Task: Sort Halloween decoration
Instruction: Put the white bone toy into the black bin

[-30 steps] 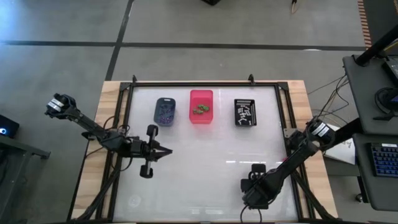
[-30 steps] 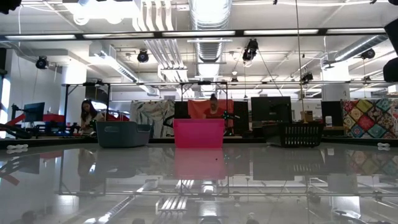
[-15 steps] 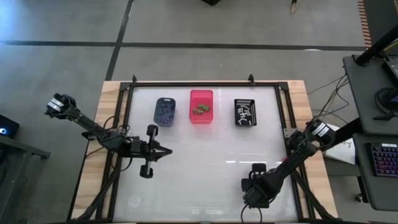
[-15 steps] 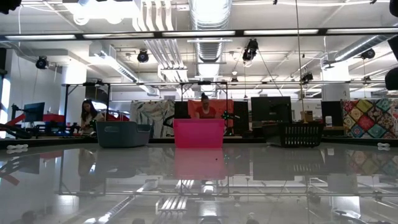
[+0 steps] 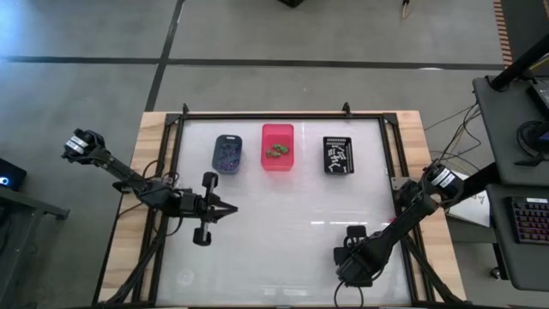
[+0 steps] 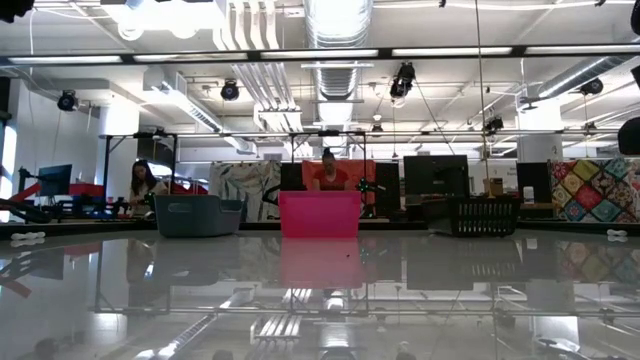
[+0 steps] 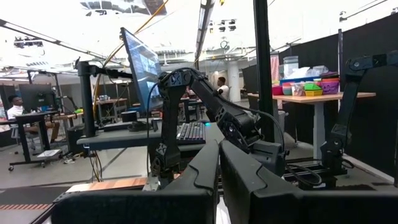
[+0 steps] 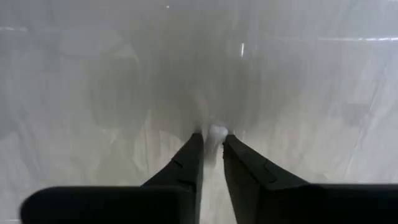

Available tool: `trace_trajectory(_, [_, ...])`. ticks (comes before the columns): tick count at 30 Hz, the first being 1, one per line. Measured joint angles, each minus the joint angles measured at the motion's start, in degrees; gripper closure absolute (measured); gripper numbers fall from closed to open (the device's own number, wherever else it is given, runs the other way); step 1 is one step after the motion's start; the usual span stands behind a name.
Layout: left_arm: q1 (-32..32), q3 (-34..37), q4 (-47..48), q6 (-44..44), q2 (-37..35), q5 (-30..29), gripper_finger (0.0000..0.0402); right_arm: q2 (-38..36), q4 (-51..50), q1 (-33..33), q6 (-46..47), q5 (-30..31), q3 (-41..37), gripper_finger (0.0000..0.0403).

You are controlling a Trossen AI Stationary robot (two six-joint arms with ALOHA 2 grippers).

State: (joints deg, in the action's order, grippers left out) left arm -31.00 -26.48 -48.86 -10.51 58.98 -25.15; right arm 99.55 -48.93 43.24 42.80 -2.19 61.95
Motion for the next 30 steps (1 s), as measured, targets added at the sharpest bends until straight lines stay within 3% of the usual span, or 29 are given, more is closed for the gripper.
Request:
trace_trajectory(4, [0.0,0.0,-0.02,-0.17,0.0,0.02,0.0402,0.0,-0.11,-0.42,-1.03,0.08,-0.01,0.0386])
trace_trajectory(9, [-0.02,0.0,-0.02,-0.17,0.0,0.0,0.0402,-0.7,-0.37,-1.05,-1.64,0.74,0.22,0.0393])
trace_trajectory(15, [0.0,0.0,0.0,-0.17,0.0,0.0,0.0402,-5.76,-0.02,-1.35,1.21,8.41,0.39,0.0394])
trace_trajectory(23, [0.0,0.0,-0.02,-0.17,-0.02,0.0,0.0402,-14.18,1.84,-3.23,7.39,30.82,0.23,0.0394])
trace_trajectory(30, [-0.01,0.0,-0.04,-0.17,-0.02,0.02,0.0402,-18.89,14.93,-7.85,0.35,48.55,-2.19,0.0394])
